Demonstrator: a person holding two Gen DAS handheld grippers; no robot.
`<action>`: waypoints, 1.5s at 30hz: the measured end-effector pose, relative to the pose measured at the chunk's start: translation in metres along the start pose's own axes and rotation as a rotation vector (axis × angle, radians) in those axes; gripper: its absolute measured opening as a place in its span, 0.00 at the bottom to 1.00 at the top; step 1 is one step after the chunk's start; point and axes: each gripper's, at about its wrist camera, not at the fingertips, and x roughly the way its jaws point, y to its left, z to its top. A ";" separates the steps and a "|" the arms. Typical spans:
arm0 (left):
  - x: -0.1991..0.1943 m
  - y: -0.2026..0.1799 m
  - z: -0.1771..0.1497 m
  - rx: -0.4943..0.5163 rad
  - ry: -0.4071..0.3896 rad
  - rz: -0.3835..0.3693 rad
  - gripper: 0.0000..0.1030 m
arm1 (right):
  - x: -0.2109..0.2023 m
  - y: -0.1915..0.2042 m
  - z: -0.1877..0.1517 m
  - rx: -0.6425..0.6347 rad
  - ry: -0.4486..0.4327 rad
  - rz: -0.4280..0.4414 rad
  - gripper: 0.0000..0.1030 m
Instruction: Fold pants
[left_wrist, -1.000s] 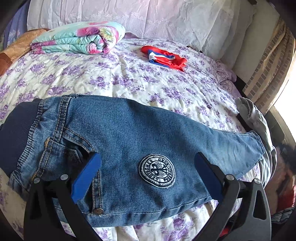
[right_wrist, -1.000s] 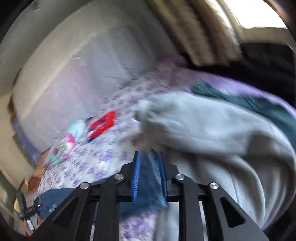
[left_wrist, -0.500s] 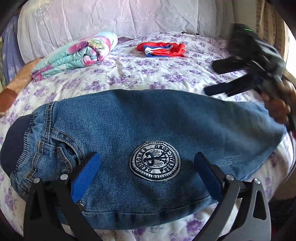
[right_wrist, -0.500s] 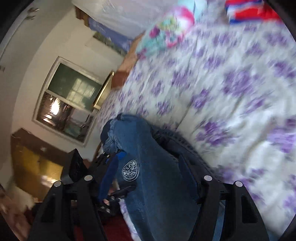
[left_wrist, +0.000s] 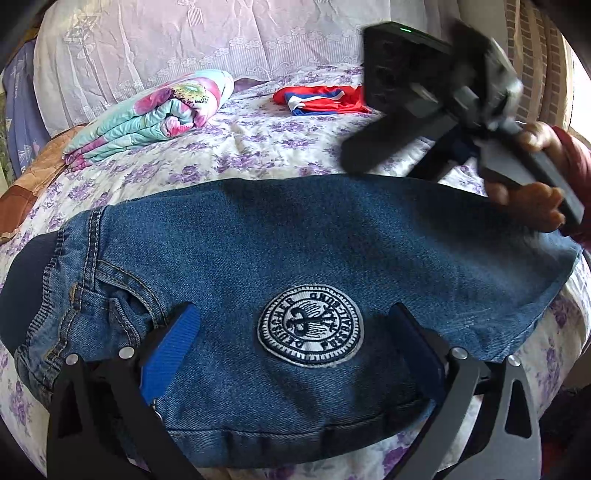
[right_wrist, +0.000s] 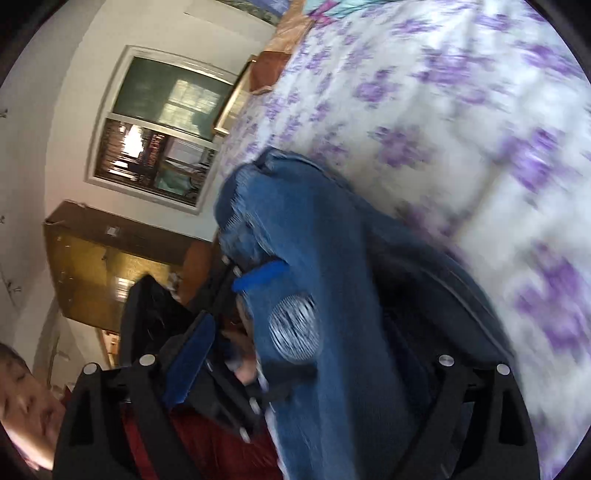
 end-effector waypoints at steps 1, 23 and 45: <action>0.000 0.000 0.000 0.000 -0.002 -0.001 0.96 | 0.003 0.002 0.003 0.004 -0.010 0.020 0.92; -0.003 0.001 -0.002 -0.002 0.009 -0.008 0.96 | -0.017 -0.005 0.013 0.077 -0.220 -0.142 0.37; -0.030 0.015 -0.004 -0.084 -0.006 -0.082 0.96 | -0.142 0.040 -0.109 0.075 -0.696 -0.493 0.81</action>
